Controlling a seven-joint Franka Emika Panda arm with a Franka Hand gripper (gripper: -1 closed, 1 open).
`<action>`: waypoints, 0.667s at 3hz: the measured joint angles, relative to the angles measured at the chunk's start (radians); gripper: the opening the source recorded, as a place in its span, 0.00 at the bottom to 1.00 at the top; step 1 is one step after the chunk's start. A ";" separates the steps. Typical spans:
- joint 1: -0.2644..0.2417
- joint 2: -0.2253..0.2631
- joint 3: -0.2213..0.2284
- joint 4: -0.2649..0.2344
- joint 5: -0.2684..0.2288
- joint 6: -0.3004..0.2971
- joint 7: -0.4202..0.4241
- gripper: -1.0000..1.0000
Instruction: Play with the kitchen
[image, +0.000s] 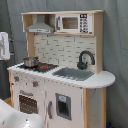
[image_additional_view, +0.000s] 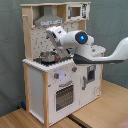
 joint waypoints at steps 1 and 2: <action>-0.043 0.012 0.032 0.065 0.066 -0.073 -0.002 1.00; -0.083 0.021 0.060 0.118 0.129 -0.154 -0.005 1.00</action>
